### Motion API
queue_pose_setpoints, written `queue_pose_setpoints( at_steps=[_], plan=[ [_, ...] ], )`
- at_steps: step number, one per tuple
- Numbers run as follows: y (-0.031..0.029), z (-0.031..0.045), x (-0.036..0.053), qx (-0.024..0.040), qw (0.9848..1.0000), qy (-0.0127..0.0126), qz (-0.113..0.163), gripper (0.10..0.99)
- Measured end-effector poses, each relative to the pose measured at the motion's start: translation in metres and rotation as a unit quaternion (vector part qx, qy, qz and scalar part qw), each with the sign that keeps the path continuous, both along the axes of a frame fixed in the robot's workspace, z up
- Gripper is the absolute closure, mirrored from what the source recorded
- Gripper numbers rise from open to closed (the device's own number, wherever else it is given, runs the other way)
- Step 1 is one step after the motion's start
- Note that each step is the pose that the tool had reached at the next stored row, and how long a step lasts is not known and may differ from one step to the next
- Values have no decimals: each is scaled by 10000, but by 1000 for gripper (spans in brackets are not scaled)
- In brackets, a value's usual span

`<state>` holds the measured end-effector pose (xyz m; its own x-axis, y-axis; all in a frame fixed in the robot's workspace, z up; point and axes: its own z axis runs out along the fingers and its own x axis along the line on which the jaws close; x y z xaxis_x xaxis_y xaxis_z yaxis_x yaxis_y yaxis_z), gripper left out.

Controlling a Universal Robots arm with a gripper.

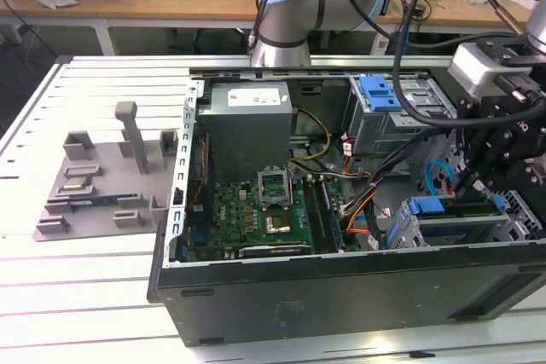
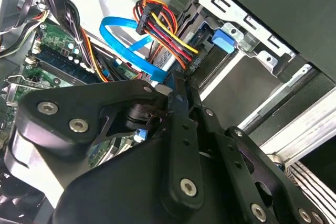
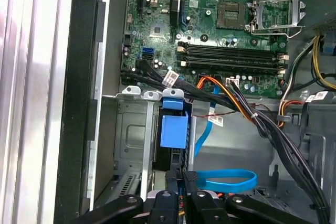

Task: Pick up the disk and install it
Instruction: 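Insert the second disk wire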

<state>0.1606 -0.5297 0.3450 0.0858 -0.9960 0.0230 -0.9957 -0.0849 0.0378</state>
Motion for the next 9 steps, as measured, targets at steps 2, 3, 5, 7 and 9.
queue_pose_setpoints(
  at_steps=[2, 3, 5, 7, 9],
  plan=[
    [0, -5, -10, 3, 10000, 0, 0, 925],
    [0, -8, -13, 4, 10000, 0, 1, 925],
    [-1, -16, -13, 21, 10000, 1, -1, 925],
    [-1, -28, 5, 43, 10000, 0, 1, 925],
    [-3, -22, 10, 43, 10000, 0, 0, 925]
  ],
)
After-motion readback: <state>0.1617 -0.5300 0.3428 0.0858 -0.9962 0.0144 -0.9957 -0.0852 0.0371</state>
